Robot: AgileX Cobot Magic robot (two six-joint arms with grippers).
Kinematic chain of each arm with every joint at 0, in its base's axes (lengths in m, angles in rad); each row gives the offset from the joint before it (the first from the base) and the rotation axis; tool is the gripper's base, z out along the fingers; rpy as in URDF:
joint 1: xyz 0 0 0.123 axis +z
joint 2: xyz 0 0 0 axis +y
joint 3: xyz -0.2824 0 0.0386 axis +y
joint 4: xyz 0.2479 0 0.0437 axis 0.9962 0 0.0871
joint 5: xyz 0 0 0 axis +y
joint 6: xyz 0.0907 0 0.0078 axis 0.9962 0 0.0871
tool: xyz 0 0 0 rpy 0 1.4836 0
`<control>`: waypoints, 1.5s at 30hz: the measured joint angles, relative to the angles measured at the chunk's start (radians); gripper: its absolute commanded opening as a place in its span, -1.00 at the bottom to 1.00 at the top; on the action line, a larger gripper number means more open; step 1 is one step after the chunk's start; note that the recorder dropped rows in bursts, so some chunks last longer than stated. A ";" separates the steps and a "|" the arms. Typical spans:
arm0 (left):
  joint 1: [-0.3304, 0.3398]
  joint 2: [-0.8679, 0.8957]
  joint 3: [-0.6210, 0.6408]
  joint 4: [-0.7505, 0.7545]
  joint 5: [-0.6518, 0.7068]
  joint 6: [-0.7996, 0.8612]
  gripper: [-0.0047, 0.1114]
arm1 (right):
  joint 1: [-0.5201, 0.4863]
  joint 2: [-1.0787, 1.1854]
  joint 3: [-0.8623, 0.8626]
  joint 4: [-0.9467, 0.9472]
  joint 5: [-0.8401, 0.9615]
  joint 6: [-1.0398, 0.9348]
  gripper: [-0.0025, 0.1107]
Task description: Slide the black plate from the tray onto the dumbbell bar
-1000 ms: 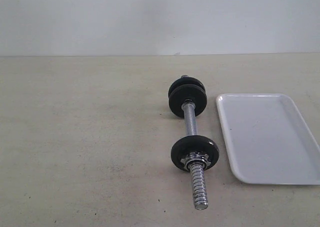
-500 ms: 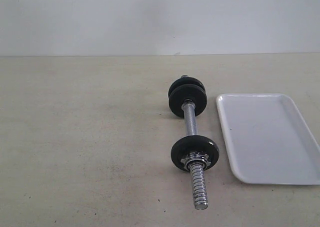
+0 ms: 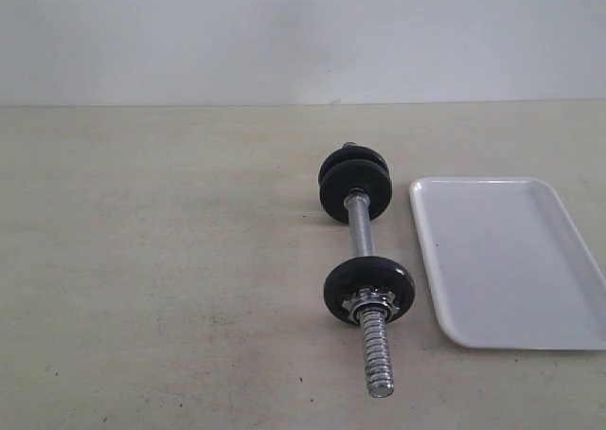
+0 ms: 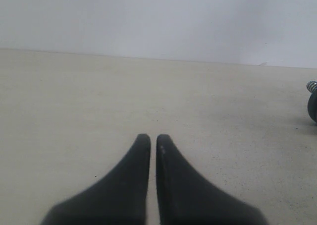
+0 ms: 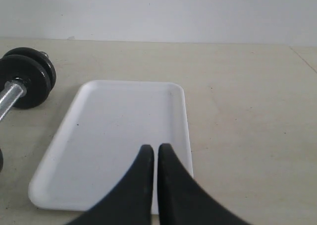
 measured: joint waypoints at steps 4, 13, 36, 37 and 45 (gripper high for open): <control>0.000 0.000 0.000 0.000 0.000 0.000 -0.84 | 0.000 0.000 0.000 0.000 0.000 0.004 -0.96; 0.000 0.000 0.000 0.000 0.000 0.000 -0.84 | 0.000 0.000 0.000 0.002 0.000 0.010 -0.96; 0.000 0.000 0.000 0.000 0.000 0.000 -0.84 | 0.000 0.000 0.000 0.002 0.000 0.014 -0.96; 0.000 0.000 0.000 0.000 0.000 0.000 -0.84 | 0.000 0.000 0.000 0.002 0.000 0.014 -0.96; 0.000 0.000 0.000 0.000 0.000 0.000 -0.84 | 0.000 0.000 0.000 0.002 0.000 0.017 -0.96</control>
